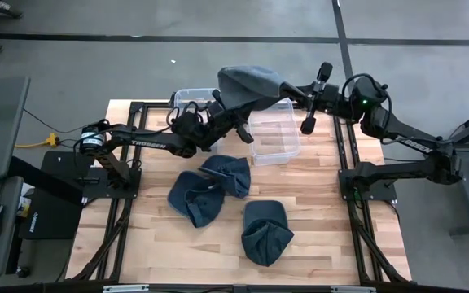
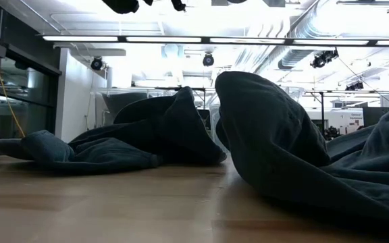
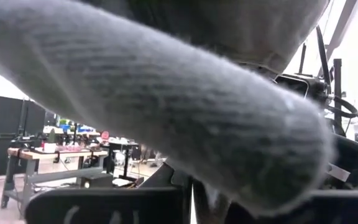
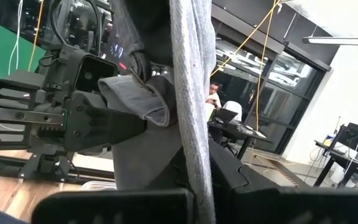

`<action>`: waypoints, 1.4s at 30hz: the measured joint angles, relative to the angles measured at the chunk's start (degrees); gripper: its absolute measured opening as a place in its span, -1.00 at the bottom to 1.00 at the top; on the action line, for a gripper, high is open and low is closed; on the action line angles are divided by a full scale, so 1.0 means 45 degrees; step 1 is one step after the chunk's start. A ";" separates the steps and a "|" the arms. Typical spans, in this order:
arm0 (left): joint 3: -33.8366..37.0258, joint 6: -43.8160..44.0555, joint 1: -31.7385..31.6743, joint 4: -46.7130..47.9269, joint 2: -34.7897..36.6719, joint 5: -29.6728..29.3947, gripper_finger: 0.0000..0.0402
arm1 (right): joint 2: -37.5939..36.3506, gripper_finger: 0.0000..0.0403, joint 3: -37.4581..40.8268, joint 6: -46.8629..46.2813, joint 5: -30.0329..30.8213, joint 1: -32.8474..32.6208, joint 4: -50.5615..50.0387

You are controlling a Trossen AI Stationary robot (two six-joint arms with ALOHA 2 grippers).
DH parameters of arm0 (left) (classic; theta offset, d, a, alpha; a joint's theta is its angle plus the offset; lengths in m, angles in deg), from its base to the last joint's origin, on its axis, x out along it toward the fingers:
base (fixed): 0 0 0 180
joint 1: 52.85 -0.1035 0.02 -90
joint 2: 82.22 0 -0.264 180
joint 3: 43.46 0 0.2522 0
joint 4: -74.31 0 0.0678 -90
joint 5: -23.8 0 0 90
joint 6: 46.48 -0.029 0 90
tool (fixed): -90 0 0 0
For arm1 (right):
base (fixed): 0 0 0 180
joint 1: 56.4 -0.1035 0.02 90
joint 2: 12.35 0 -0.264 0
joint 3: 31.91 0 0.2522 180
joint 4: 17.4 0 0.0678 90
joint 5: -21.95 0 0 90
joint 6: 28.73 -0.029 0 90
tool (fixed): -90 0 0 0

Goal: Pick & Place hat
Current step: Put the gray cap into the left transparent bin

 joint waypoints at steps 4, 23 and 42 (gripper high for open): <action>0.0000 0.0029 0.0000 0.0175 0.0005 -0.0020 -0.96 | 0.0000 -0.88 0.0000 -0.0052 0.0009 0.0000 -0.0152; 0.0005 0.0088 0.0018 0.2109 0.0005 -0.1738 -0.97 | -0.0670 -0.35 -0.0003 -0.0381 -0.0010 -0.0005 -0.1719; 0.0000 0.2094 0.0015 0.8851 0.2335 -0.2659 -0.97 | -0.1506 -0.18 -0.0003 -0.0643 0.0121 0.0034 -0.4461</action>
